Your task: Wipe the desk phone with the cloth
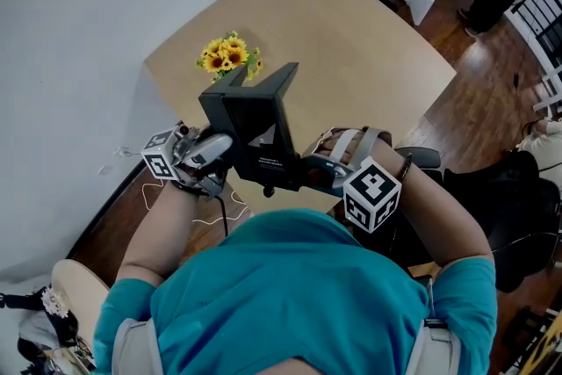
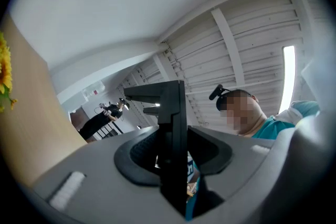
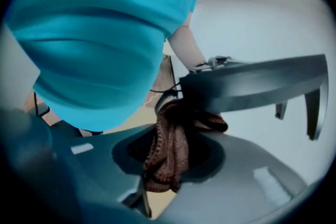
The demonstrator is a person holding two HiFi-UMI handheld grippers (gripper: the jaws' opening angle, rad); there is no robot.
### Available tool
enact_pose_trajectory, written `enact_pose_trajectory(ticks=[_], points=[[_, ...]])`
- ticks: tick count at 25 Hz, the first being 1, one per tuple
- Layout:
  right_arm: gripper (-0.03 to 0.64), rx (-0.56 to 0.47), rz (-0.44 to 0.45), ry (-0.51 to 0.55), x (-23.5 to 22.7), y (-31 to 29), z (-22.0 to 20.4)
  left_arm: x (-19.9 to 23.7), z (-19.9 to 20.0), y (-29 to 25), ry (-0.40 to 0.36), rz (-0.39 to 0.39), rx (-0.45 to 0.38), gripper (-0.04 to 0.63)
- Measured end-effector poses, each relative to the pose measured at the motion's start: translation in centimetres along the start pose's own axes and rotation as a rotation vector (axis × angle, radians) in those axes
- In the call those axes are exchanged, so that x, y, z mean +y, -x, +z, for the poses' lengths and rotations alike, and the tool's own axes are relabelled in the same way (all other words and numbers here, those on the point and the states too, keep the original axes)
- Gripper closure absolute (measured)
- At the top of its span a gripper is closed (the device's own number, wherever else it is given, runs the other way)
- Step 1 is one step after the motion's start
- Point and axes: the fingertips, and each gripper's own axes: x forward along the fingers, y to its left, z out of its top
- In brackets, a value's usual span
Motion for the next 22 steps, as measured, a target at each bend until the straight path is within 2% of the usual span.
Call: enact_pose_trajectory(ticks=[2,4,7,10,14,18,22], points=[[0.502,-0.025,-0.005,-0.052,1.1,-0.3,0.1,0.7,1.0,0.5,-0.016,0.055,-0.048,0.43],[0.502,-0.048,-0.07,-0.154,0.2,0.5,-0.1,1.7,2.1,0.6,-0.014,0.125,-0.11,0.43],[0.502,-0.063,-0.184,-0.299,-1.7,1.0,0.3,2.8,3.3,0.7,0.052,0.218,-0.239,0.43],[0.502,-0.033,-0.261,-0.379,-3.2,-0.6,0.1,4.1,3.6,2.1,0.102,0.313,-0.332,0.43],[0.502,-0.087,-0.313,-0.527,-5.0,-0.1,-1.5,5.8,3.2,2.9,0.151,0.393,-0.359,0.43],[0.502,-0.11,-0.395,-0.696,-6.0,2.6,-5.6,5.8,3.2,3.4,0.166,0.395,-0.366,0.43],[0.502,-0.077,-0.482,-0.766,-6.5,5.0,-9.0,6.0,2.7,3.7,0.151,0.42,-0.327,0.43]])
